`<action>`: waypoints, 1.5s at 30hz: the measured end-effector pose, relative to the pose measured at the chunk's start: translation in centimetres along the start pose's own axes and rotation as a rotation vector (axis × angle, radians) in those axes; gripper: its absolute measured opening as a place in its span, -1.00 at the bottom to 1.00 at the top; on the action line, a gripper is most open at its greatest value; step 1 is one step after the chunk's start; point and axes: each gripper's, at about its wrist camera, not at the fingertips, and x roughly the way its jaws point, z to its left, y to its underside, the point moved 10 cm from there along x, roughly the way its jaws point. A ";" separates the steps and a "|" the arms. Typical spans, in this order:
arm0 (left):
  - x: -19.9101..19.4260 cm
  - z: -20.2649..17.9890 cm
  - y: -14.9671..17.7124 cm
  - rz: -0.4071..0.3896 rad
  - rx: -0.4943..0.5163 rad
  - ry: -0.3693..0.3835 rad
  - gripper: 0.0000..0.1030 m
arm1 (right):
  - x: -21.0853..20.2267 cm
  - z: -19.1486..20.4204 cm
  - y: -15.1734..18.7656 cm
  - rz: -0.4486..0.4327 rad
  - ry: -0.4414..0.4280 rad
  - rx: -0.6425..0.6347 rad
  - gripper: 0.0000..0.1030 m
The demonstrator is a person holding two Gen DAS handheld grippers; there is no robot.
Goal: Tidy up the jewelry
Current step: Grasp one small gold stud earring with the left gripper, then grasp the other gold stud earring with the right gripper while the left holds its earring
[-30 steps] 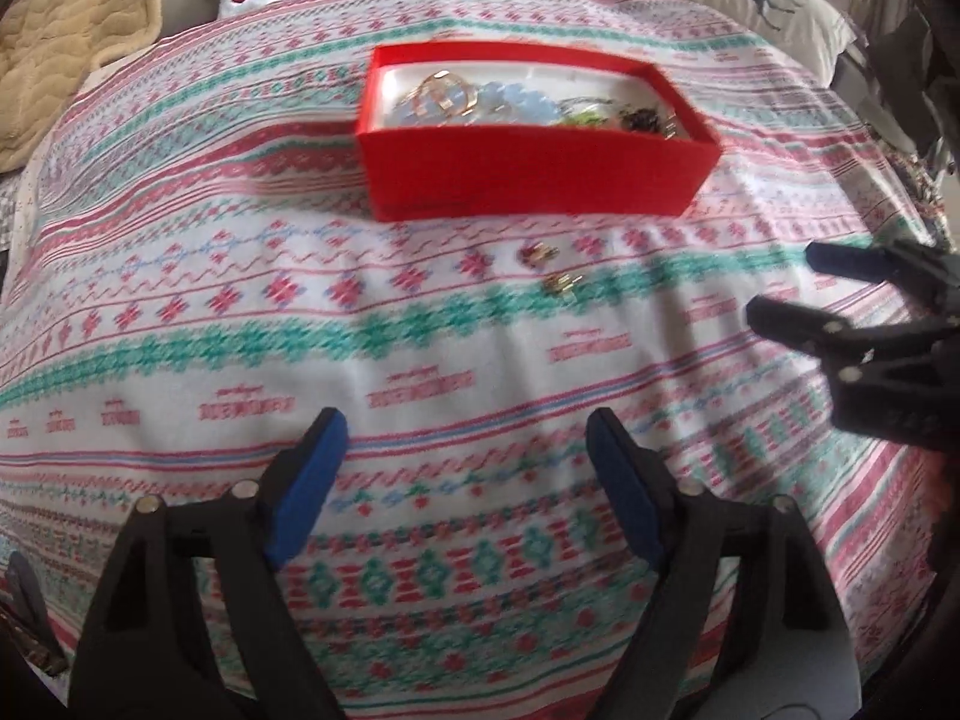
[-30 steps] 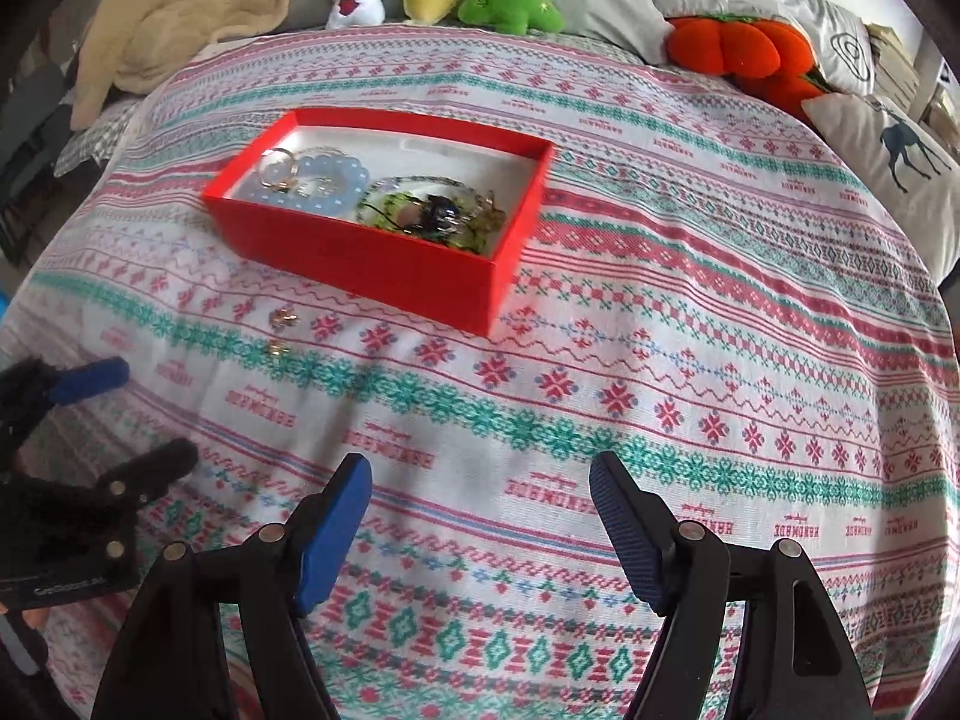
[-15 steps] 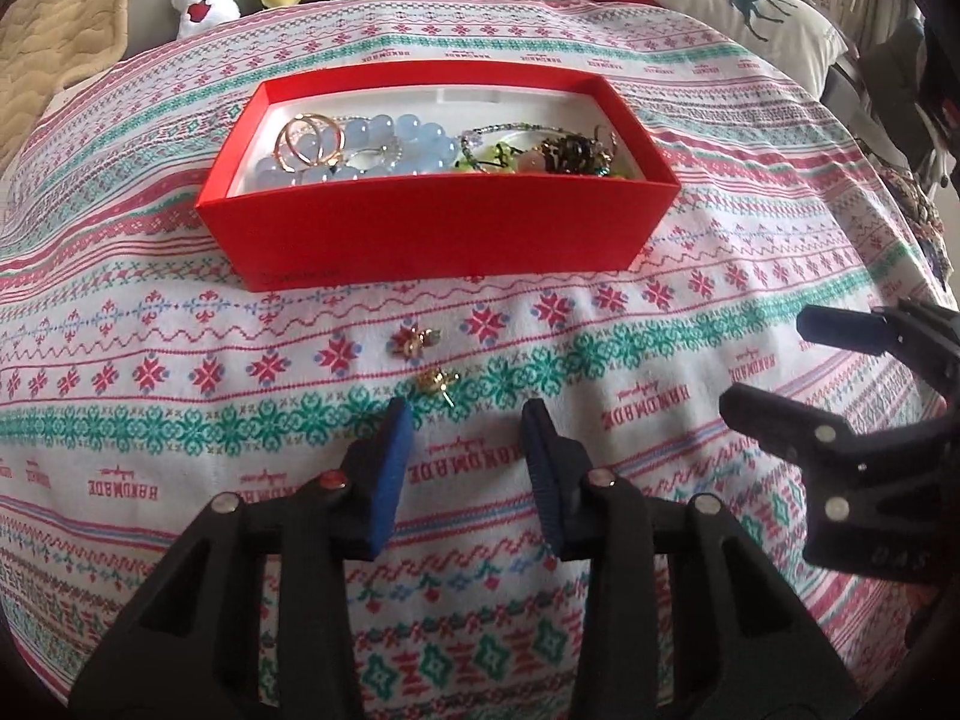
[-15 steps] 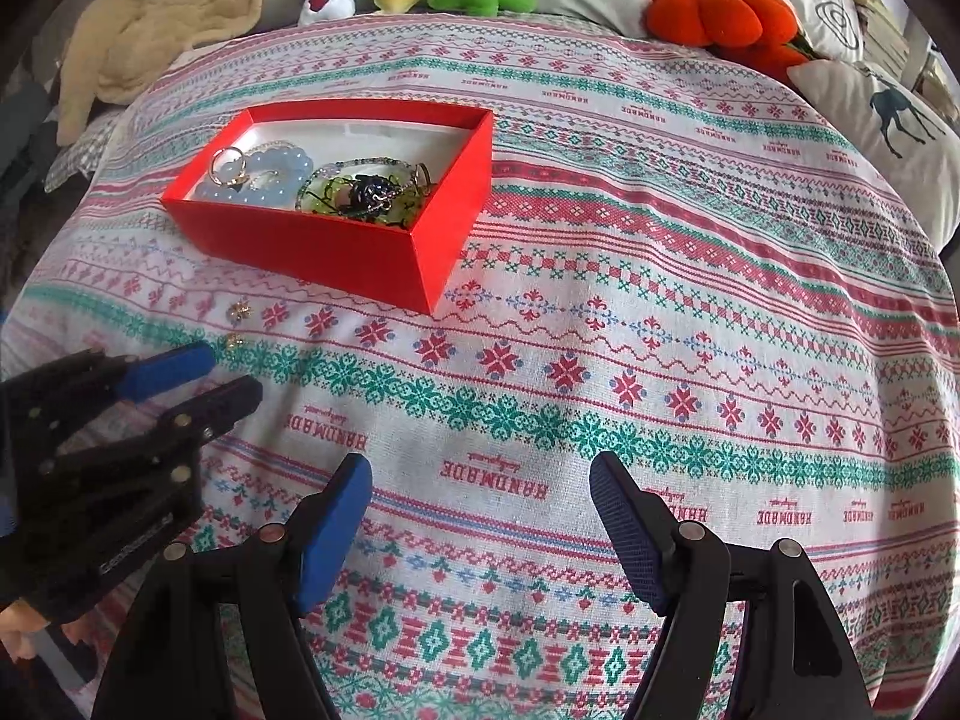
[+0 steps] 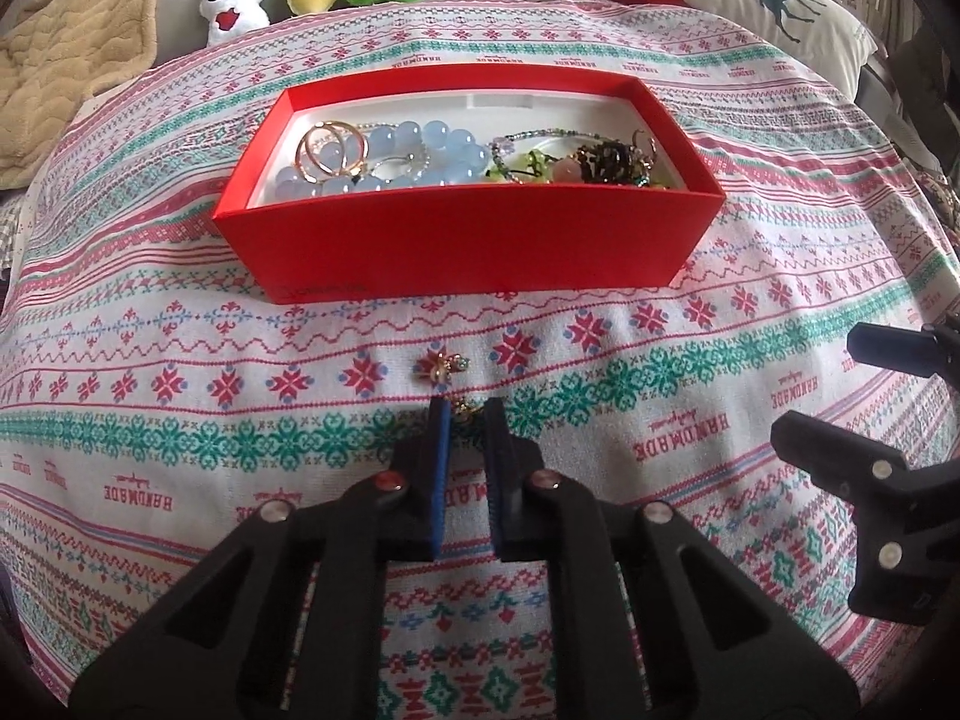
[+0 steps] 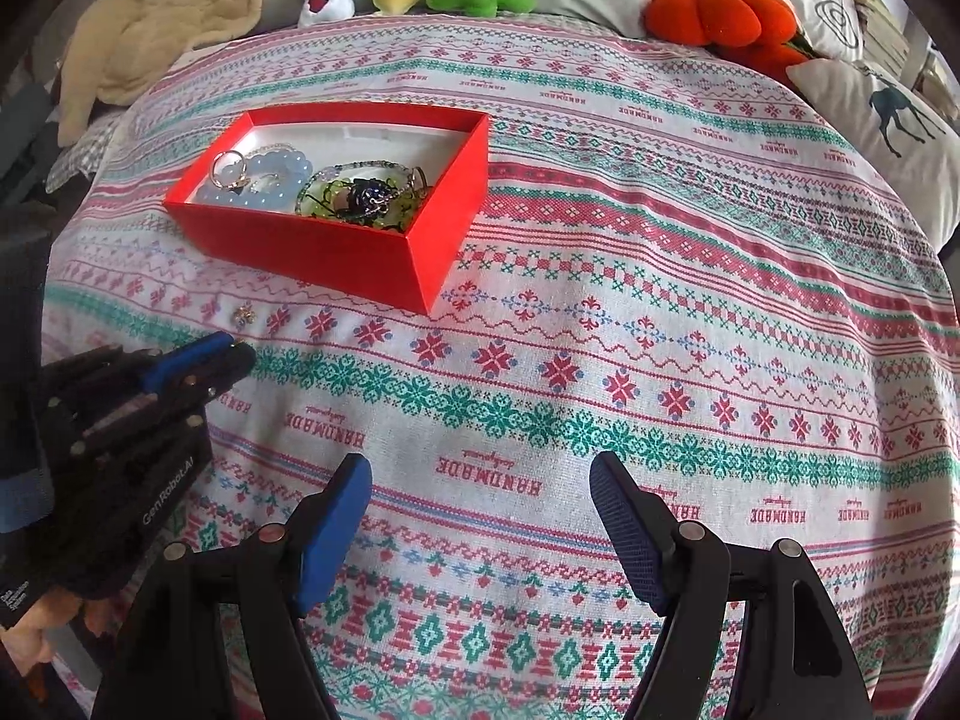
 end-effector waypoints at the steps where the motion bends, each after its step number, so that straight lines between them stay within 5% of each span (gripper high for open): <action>1: 0.0 0.0 0.0 0.000 0.004 -0.003 -0.77 | 0.0 0.0 0.1 0.002 0.001 0.001 0.48; 29: -3.3 4.7 0.2 -0.008 -0.077 0.045 -0.88 | 0.6 2.5 -0.5 0.005 -0.009 -0.026 0.49; 45: -4.2 7.8 0.5 0.032 -0.112 -0.002 -0.88 | 2.1 9.2 -1.1 0.018 -0.161 -0.073 0.47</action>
